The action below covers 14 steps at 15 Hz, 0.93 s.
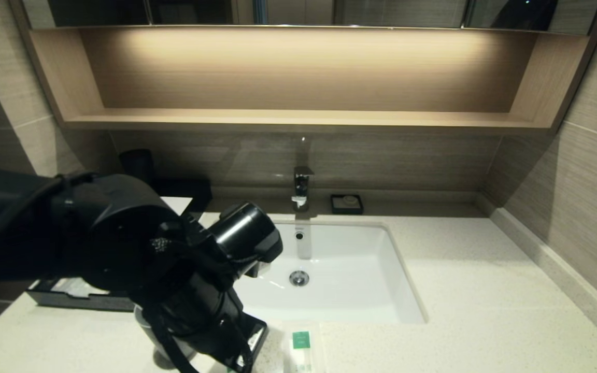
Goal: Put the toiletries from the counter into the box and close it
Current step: Pick up the bathroom toiletry
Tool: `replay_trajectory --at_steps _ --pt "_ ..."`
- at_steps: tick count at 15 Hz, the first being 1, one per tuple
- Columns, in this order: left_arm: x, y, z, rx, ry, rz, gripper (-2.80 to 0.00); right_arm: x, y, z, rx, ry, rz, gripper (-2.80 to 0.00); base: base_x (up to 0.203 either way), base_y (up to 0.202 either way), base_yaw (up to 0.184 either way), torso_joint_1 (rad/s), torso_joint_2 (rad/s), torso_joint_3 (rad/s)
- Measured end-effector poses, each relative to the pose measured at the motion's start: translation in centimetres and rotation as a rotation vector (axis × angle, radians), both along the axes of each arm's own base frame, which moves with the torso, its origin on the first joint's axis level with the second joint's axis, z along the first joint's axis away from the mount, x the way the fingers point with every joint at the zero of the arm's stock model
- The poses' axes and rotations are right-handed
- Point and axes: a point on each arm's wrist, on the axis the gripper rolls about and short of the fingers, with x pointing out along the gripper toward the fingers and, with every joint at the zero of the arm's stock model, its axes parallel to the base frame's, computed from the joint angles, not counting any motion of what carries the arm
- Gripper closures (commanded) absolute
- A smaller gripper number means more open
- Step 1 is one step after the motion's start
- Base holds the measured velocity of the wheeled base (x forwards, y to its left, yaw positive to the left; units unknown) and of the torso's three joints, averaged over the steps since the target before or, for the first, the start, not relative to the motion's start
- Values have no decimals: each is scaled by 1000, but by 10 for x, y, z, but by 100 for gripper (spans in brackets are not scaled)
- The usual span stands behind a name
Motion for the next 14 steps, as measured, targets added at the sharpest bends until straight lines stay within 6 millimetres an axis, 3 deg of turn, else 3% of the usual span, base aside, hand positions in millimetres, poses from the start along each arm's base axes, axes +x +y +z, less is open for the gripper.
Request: replay_trajectory --at_steps 7,14 --pt "11 -11 -10 20 45 66 0 0 0 0 0 0 0 0 0 0 0 0 0 0" --pt "21 -18 -14 25 112 242 0 0 0 0 0 0 0 0 0 0 0 0 0 0"
